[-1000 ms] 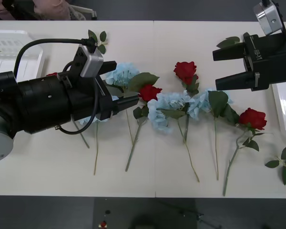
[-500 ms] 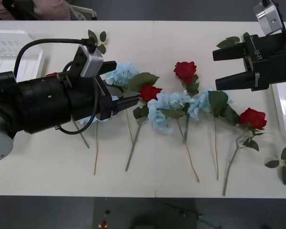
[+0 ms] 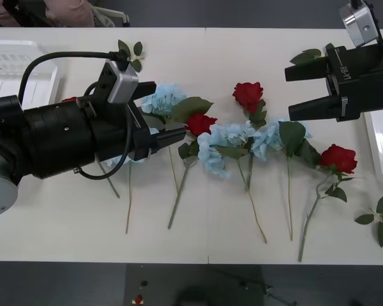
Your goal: Put the red flowers into the right box and the blue flowers into the left box
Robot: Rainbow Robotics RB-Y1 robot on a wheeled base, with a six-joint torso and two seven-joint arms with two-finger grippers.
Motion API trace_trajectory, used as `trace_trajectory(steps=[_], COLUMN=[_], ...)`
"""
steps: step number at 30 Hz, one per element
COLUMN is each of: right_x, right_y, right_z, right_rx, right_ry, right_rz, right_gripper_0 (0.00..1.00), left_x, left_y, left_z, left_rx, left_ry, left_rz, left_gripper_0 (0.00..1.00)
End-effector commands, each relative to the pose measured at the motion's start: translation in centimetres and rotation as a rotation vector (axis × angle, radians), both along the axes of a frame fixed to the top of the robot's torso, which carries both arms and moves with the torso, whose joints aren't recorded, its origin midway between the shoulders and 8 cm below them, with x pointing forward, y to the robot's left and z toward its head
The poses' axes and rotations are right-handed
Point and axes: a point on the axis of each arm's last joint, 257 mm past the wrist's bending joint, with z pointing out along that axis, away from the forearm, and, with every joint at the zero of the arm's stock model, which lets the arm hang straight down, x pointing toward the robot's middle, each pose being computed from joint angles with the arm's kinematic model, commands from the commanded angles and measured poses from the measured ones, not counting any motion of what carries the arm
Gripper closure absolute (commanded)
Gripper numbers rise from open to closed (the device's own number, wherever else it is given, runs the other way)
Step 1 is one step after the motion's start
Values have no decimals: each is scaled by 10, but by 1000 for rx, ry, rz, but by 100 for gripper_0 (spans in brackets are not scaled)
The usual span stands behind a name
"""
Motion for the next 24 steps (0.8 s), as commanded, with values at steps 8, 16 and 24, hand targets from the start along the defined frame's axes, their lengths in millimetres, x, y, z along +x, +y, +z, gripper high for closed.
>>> trace_trajectory(steps=[8,16,24], right_x=[-16,-50,-48], right_y=[-40,-135,-206], right_z=[-30,-46,-97], right_rx=[-80,-208,-260], right_ry=[266,1030,1350], right_rz=[-99,-569,-958], right_gripper_0=[0,0,0], left_x=[-5,6,14], left_y=[-2,48,156], left_z=[7,46,-10], left_rx=[-33,-101,-125], left_ry=[5,294,915], left_rz=[-5,126,436], left_gripper_0=[0,0,0])
